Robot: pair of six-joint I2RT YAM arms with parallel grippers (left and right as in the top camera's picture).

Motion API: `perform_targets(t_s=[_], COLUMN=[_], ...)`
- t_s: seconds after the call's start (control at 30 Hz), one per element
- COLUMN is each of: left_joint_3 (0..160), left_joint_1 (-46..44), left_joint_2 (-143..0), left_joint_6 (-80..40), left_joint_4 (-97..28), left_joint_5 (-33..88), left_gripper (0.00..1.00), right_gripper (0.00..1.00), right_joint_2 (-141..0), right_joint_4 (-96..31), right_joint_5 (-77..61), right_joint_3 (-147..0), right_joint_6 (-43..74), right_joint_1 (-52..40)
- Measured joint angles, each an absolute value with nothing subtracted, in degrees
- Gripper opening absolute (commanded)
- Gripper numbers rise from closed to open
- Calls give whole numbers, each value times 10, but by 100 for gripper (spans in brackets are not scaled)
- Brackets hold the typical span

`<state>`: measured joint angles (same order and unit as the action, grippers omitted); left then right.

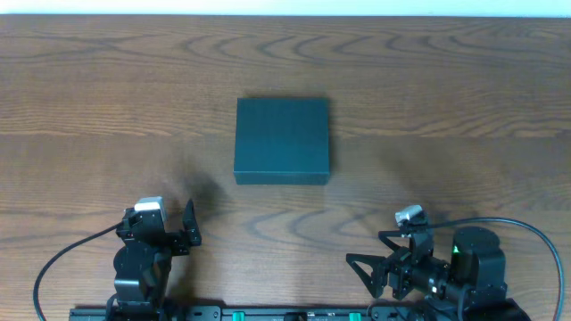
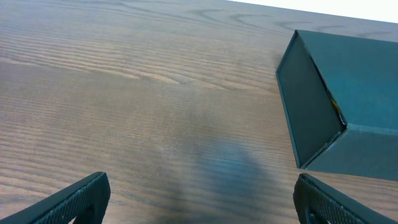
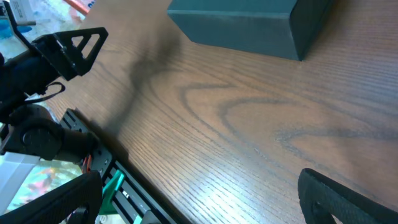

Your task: Pack container

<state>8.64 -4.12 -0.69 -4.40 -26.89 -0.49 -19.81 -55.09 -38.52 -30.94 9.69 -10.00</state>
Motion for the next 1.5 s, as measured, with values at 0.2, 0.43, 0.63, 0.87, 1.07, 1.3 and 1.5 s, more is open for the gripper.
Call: perform_targets(t_s=[0.2,0.43,0.63,0.87,1.07,1.3,1.5], left_joint_3=[86,86,86,86,86,86,86], left_joint_1=[-41,-41,-41,-41,-41,-41,-41], left_joint_2=[-7,-7,-7,-7,-7,-6,-6], left_joint_6=[-44,-44,-44,-44,-44,-44,-44], left_joint_4=[-269,-269,-269,-269,-268,-268,-268], left_joint_5=[-5,-5,-5,-5,-7,-7,-7], left_gripper=[95,95,95,95,95,95,95], right_gripper=[99,99,99,99,99,99,99], right_joint_2=[-198,-198,-198,-139,-38,-8,-7], right_joint_4=[-551,-551,-545,-432,-415,-411,-413], right_joint_5=[-385,-385,-358,-212,-121,-100,-97], right_joint_3=[-309,-309,-309,-257,-164,-122,-97], right_joint_6=[97,97,84,69,67,67,67], right_joint_1=[-100,-100,-100,-103,-103,-103,-104])
